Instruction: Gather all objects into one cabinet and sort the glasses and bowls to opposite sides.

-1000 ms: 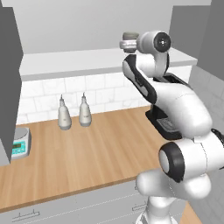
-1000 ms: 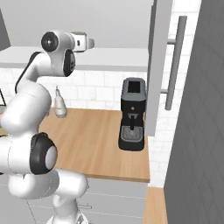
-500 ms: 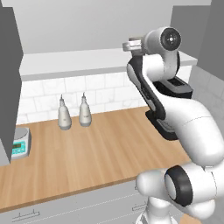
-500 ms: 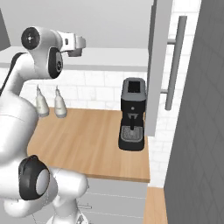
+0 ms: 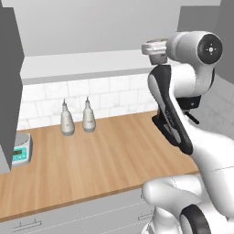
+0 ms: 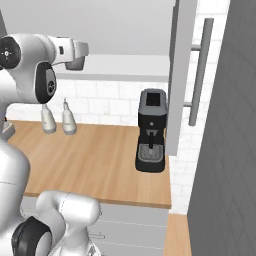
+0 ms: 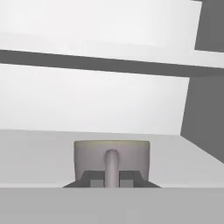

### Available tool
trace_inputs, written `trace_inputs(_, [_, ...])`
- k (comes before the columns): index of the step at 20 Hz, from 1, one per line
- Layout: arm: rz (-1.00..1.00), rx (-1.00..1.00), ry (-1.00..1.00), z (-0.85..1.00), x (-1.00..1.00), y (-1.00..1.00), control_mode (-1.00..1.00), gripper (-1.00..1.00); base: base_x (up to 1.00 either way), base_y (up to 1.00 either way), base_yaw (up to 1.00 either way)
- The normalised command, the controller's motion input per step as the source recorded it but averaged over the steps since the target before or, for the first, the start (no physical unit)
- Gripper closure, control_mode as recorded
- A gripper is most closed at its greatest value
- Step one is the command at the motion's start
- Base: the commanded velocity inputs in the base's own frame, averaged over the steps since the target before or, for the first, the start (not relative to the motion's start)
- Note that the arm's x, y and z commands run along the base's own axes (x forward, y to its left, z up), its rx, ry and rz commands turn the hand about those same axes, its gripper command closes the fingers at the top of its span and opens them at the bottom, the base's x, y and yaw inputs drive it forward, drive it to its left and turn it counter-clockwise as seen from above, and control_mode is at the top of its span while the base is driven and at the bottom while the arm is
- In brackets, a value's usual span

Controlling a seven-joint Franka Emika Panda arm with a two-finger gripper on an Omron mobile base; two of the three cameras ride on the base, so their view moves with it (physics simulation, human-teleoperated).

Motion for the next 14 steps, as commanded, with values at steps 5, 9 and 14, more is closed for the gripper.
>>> trace_inputs(5, [0.01, 0.00, 0.00, 0.26, -0.97, 0.00, -1.00, 1.00, 0.00, 0.00, 0.00])
trace_inputs(9, [0.00, 0.00, 0.01, 0.00, -0.62, 0.02, -1.00, 1.00, 0.00, 0.00, 0.00])
trace_inputs(14, [0.00, 0.00, 0.00, 0.00, -0.31, 0.00, -1.00, 1.00, 0.00, 0.00, 0.00])
